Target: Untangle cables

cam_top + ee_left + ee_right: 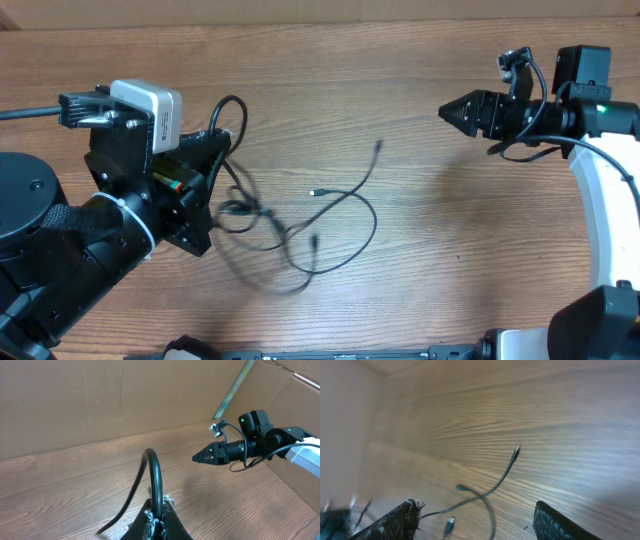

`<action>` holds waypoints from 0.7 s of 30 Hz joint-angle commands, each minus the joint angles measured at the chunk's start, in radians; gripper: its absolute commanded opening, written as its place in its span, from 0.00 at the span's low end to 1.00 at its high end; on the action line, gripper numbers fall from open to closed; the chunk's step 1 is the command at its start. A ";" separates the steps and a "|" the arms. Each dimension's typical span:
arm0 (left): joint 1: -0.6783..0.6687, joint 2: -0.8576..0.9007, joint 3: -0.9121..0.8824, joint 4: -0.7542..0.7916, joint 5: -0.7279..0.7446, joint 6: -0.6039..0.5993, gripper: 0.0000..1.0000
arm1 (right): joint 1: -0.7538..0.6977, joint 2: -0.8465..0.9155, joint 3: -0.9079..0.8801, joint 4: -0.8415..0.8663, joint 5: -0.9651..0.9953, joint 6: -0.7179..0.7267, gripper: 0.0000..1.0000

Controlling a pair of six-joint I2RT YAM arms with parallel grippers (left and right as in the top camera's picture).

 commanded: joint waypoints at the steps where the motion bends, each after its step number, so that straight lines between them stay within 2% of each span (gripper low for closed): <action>1: 0.006 -0.010 0.016 0.011 0.004 -0.026 0.04 | -0.002 -0.080 -0.002 -0.016 -0.235 -0.194 0.72; 5: 0.006 -0.004 0.016 0.013 0.087 -0.002 0.04 | 0.021 -0.122 -0.002 -0.100 -0.360 -0.343 0.72; 11: 0.006 0.019 0.016 0.039 0.231 0.073 0.04 | 0.141 -0.158 -0.002 -0.264 -0.326 -0.494 0.72; 17: 0.006 0.047 0.016 0.090 0.336 0.080 0.04 | 0.289 -0.158 -0.003 -0.306 -0.249 -0.494 0.72; 21: 0.006 0.060 0.016 0.148 0.385 0.080 0.04 | 0.357 -0.158 -0.003 -0.307 -0.249 -0.494 0.64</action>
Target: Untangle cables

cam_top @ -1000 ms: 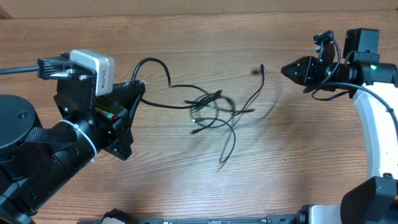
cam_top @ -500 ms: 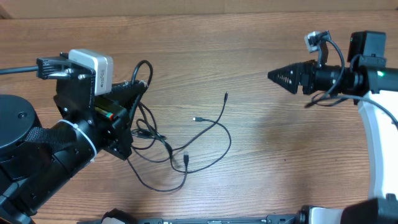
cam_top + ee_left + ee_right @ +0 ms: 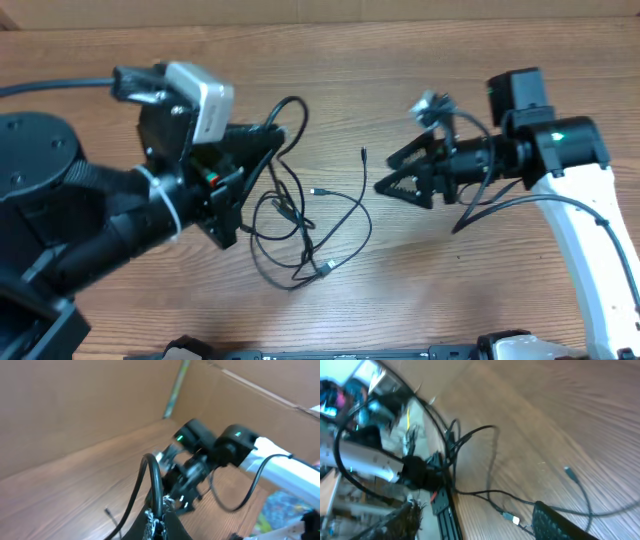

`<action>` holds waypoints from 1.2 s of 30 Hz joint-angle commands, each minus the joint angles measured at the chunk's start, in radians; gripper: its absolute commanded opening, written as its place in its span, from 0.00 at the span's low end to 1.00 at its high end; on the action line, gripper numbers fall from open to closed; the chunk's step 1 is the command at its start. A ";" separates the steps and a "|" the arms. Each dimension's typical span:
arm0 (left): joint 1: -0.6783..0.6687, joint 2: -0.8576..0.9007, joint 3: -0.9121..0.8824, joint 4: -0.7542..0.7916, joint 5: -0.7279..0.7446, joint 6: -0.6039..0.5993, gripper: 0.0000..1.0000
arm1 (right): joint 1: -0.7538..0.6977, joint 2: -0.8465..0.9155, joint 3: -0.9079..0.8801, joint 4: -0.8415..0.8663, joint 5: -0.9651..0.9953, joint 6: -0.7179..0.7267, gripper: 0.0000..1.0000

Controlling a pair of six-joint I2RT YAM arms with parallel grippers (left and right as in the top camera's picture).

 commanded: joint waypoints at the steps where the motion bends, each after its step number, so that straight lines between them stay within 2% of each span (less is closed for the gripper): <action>1: 0.006 0.004 0.016 0.039 0.088 0.019 0.04 | 0.043 -0.016 -0.003 0.002 0.010 -0.023 0.63; 8: 0.006 0.008 0.016 0.117 0.102 -0.004 0.04 | 0.119 -0.013 -0.004 0.008 0.013 -0.015 0.62; 15: 0.006 0.019 0.016 0.198 0.102 -0.032 0.04 | 0.130 -0.002 -0.005 0.011 0.013 0.012 0.62; 17: 0.006 0.019 0.016 0.216 0.102 -0.036 0.04 | 0.135 0.007 -0.006 0.001 0.013 0.011 0.58; 20: 0.006 0.019 0.016 0.236 0.102 -0.046 0.04 | 0.156 0.021 -0.013 -0.002 0.013 0.011 0.58; 26: 0.006 0.035 0.016 0.267 0.098 -0.058 0.04 | 0.245 0.065 -0.029 0.016 0.011 0.011 0.59; 30: 0.006 0.051 0.016 0.300 0.099 -0.081 0.04 | 0.297 0.074 -0.031 0.084 0.013 0.027 0.58; 34: 0.006 0.061 0.016 0.335 0.094 -0.095 0.04 | 0.303 0.076 -0.032 0.214 0.029 0.150 0.58; 36: 0.006 0.062 0.016 0.344 0.095 -0.098 0.04 | 0.303 0.076 -0.032 0.269 0.056 0.205 0.51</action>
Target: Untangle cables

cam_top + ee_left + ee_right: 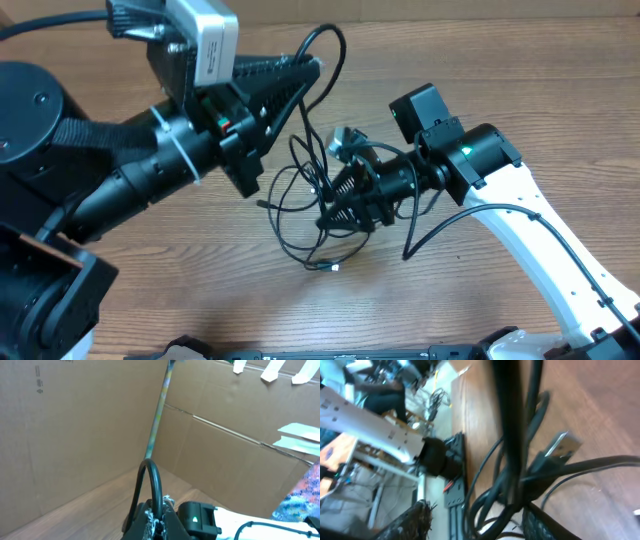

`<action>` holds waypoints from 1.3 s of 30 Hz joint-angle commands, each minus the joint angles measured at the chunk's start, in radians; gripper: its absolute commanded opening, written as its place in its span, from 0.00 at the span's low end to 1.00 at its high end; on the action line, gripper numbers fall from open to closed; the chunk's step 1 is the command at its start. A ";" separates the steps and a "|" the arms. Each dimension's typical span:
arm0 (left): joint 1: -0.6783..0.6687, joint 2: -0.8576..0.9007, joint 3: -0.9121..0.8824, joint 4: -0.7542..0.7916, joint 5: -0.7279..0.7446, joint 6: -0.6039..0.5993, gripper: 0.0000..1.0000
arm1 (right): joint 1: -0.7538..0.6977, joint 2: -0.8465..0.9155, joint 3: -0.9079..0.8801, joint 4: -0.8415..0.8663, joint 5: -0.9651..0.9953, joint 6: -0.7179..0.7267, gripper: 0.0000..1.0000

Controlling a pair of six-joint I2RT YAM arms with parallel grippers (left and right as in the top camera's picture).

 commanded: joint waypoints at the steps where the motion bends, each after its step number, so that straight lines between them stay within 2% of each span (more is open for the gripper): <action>1: 0.006 -0.002 0.016 0.021 0.011 -0.022 0.04 | 0.001 -0.002 -0.004 0.055 0.036 0.123 0.44; 3: 0.006 -0.002 0.016 0.031 0.011 -0.023 0.04 | 0.002 0.002 -0.004 0.071 0.037 0.131 0.43; 8: 0.006 -0.002 0.016 0.051 0.011 -0.033 0.04 | 0.002 0.030 -0.004 0.076 0.037 0.140 0.57; 11: 0.006 -0.002 0.016 0.055 0.012 -0.033 0.04 | 0.002 0.056 -0.004 0.086 0.037 0.145 0.58; 12: 0.006 -0.002 0.016 0.055 0.012 -0.033 0.04 | 0.002 0.062 -0.005 0.091 0.037 0.146 0.56; 13: 0.006 -0.002 0.016 0.055 0.012 -0.033 0.04 | 0.002 0.069 -0.005 0.097 0.036 0.146 0.48; 14: 0.006 -0.002 0.016 0.055 0.013 -0.033 0.04 | 0.002 0.074 -0.005 0.104 0.036 0.150 0.33; 15: 0.006 -0.002 0.016 0.055 0.014 -0.033 0.04 | 0.002 0.077 -0.008 0.116 0.037 0.163 0.14; 16: 0.006 -0.002 0.016 0.056 0.018 -0.034 0.04 | 0.002 0.078 -0.013 0.131 0.037 0.175 0.04; 24: 0.006 -0.021 0.016 0.042 0.019 -0.040 0.04 | -0.030 0.078 -0.018 0.141 0.212 0.253 0.04; 31: 0.013 -0.054 0.016 0.011 0.023 -0.040 0.04 | -0.124 0.078 -0.018 0.155 0.213 0.256 0.04; 33: 0.013 -0.063 0.016 -0.015 0.066 -0.030 0.04 | -0.163 0.078 -0.018 0.169 0.212 0.308 0.08; 34: 0.013 -0.065 0.016 -0.028 0.094 -0.014 0.04 | -0.180 0.078 -0.018 0.172 0.212 0.333 0.15; 35: 0.013 -0.067 0.016 -0.048 0.125 0.013 0.04 | -0.197 0.078 -0.018 0.171 0.211 0.343 0.30; 36: 0.013 -0.067 0.016 -0.067 0.145 0.041 0.04 | -0.216 0.078 -0.018 0.168 0.212 0.348 0.40; 39: 0.013 -0.067 0.016 -0.140 0.156 0.111 0.04 | -0.264 0.078 -0.018 0.154 0.212 0.347 0.63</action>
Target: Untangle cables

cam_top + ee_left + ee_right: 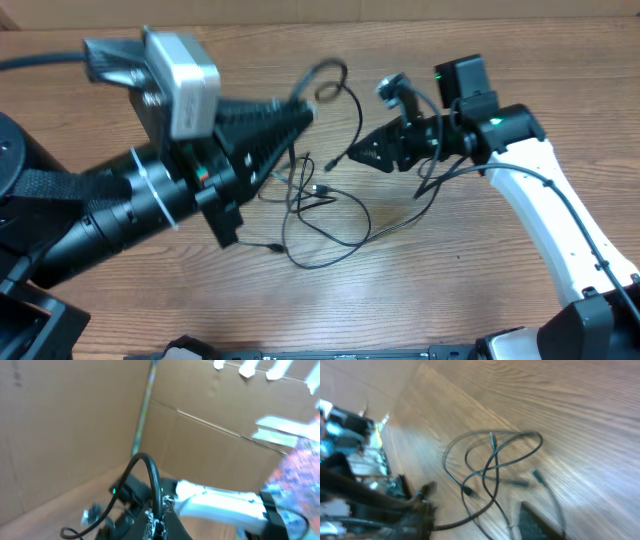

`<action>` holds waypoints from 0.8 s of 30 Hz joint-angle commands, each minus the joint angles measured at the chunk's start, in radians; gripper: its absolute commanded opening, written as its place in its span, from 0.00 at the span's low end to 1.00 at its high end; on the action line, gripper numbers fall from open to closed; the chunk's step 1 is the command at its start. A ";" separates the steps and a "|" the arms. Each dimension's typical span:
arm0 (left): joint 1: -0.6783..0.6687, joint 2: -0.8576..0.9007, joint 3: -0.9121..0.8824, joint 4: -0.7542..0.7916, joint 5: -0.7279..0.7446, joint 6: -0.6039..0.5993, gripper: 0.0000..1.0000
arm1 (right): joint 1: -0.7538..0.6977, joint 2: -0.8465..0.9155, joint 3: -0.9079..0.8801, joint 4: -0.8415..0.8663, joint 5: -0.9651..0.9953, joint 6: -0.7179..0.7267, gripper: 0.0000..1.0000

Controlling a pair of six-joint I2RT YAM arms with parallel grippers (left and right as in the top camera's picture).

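Note:
Thin black cables (325, 215) with small plugs lie in loose crossed loops on the wooden table (480, 290). My left gripper (300, 112) is raised above them, shut on a thicker black cable whose loop (328, 75) arches over its tip. That loop (149, 467) rises from between the pressed fingers (170, 522) of the left gripper (161, 512). My right gripper (352, 158) points left just right of the tangle. In its own view the right gripper (475, 510) is open over the crossed loops (492, 457). One strand (470, 517) runs past its left finger.
Cardboard walls (60, 425) enclose the table at the back and sides. The right arm's white link (545, 200) stretches along the right side. The left arm's bulky body (90, 210) covers the table's left part.
My right gripper was low inside the tangle under the left gripper; it now sits farther right and back, beside the cables. The cables lie more spread out. The left gripper still holds its loop.
First my left gripper held a cable loop at the table's left, with the right gripper open at the far right. Then both were nearer the middle, the cables dragged along. Later the right gripper was deep in the tangle; now it is out, jaws apart.

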 commanded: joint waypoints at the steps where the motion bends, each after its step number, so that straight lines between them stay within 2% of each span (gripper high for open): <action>1: 0.006 -0.002 0.014 -0.055 0.052 0.101 0.04 | -0.050 0.000 -0.007 -0.008 0.002 0.019 0.67; 4: 0.006 -0.002 0.014 -0.111 -0.010 0.116 0.04 | -0.095 -0.001 -0.004 -0.034 0.000 0.018 0.80; 8: 0.006 0.006 0.014 -0.146 -0.135 0.087 0.04 | -0.128 -0.005 -0.002 -0.069 -0.064 -0.107 0.81; 10: 0.006 0.016 0.014 -0.145 -0.139 0.039 0.04 | -0.132 -0.009 -0.002 -0.072 -0.123 -0.186 0.81; 14: 0.006 0.053 0.014 -0.144 -0.095 -0.106 0.04 | -0.131 -0.026 -0.002 -0.066 -0.309 -0.393 0.82; 16: 0.006 0.074 0.014 -0.143 -0.049 -0.166 0.04 | -0.130 -0.029 -0.002 -0.063 -0.379 -0.467 0.88; 24: 0.047 0.137 0.014 -0.143 0.033 -0.480 0.04 | -0.129 -0.029 -0.002 -0.040 -0.577 -0.645 0.94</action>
